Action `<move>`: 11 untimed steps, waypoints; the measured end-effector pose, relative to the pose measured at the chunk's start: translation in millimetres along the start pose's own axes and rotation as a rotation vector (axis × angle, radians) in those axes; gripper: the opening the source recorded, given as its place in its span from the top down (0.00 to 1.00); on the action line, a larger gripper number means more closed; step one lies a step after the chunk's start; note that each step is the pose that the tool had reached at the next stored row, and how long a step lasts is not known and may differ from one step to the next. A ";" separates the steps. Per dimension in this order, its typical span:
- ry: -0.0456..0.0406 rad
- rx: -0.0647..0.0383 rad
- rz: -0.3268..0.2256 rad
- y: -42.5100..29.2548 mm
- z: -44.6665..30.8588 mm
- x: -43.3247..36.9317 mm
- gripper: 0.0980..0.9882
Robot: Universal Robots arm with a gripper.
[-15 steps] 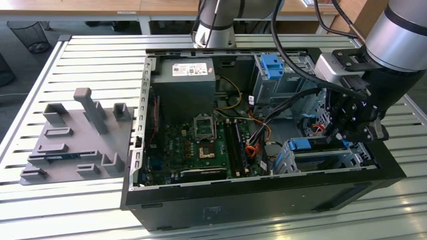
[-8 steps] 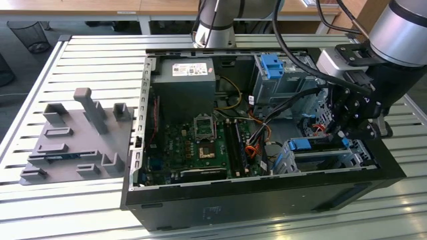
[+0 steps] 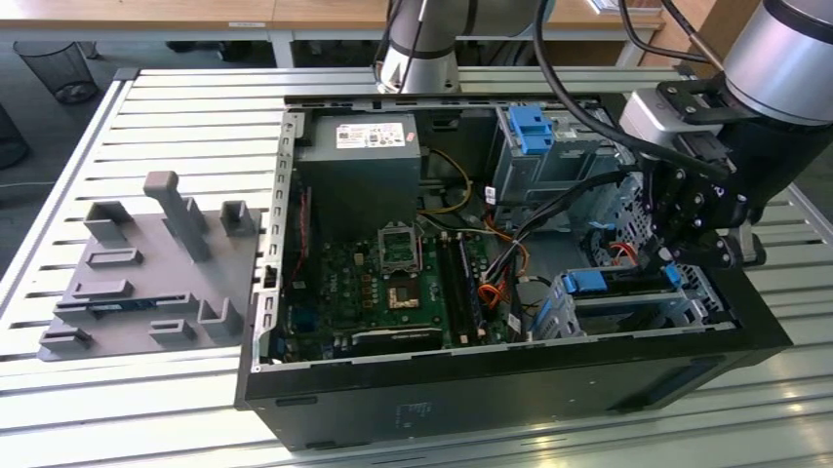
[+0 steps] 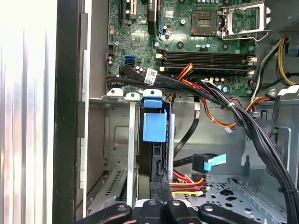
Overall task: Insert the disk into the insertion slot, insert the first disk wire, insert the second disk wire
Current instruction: 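Insert the first disk wire, then insert the second disk wire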
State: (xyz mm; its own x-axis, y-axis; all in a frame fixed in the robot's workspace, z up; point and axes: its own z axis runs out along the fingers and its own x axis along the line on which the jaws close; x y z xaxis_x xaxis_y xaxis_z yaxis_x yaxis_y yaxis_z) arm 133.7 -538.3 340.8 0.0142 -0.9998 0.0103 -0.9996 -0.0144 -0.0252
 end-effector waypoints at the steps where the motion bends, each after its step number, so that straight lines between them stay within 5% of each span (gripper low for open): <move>1: 0.0000 0.000 0.000 0.0 -0.1 0.0 0.99; 11: 0.0003 0.000 0.000 0.3 -1.1 0.0 0.99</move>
State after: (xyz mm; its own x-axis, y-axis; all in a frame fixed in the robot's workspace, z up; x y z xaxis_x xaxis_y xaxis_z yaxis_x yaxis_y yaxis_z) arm 133.3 -538.3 341.9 0.0143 -0.9998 0.0106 -0.9996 -0.0145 -0.0252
